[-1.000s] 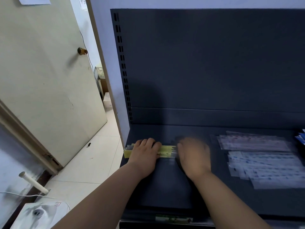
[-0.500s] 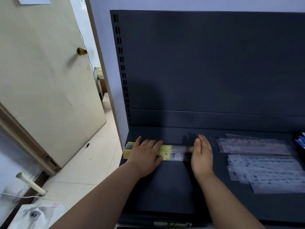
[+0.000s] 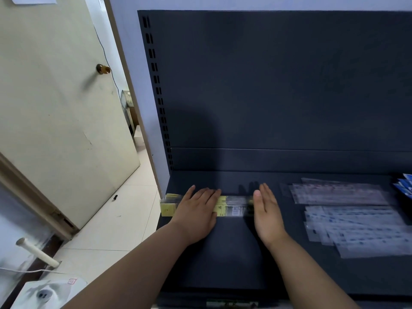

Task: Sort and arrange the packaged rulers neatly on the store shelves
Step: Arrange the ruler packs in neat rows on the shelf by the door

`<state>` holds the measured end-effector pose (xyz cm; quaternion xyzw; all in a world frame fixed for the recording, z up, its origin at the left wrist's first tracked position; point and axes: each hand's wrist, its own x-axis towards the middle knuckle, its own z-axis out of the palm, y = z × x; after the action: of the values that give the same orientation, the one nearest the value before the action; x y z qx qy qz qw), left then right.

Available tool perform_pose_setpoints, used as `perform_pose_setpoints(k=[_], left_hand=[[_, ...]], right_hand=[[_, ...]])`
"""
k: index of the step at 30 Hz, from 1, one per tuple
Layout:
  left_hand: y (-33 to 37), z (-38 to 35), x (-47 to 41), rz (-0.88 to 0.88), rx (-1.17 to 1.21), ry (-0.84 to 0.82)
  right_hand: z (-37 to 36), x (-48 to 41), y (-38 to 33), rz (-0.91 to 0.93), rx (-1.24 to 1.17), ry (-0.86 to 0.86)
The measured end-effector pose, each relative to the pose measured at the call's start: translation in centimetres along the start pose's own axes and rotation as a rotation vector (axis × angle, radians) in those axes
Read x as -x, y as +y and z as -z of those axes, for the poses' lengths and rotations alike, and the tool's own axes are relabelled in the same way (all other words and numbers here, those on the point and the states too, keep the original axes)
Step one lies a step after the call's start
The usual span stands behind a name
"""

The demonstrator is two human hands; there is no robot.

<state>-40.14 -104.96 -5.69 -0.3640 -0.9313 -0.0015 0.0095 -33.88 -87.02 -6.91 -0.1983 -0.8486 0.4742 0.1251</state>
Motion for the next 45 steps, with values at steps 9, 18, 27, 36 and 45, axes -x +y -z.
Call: perform_pose_setpoints(k=[9,18,27,36,45], left_hand=[[-0.6,0.0,0.4,0.051,-0.006,0.006],[-0.8,0.0,1.0,0.105,-0.042,-0.021],[-1.9,0.0,0.8,0.064,-0.035,-0.048],[-2.6,1.2,-2.8,0.049,0.053,-0.157],[-2.4,-0.5,-1.5,0.083,0.018,-0.049]], right_hand=[[-1.6,0.4,0.6,0.429,0.876,-0.080],[-1.3,0.8,0.2,0.487,0.973,-0.054],[-0.5,-0.5,-0.3,0.561,0.871,-0.172],[1.4,-5.0,-2.4,0.412,0.911,-0.437],[0.7,-3.8,-0.2,0.529,0.964,-0.297]])
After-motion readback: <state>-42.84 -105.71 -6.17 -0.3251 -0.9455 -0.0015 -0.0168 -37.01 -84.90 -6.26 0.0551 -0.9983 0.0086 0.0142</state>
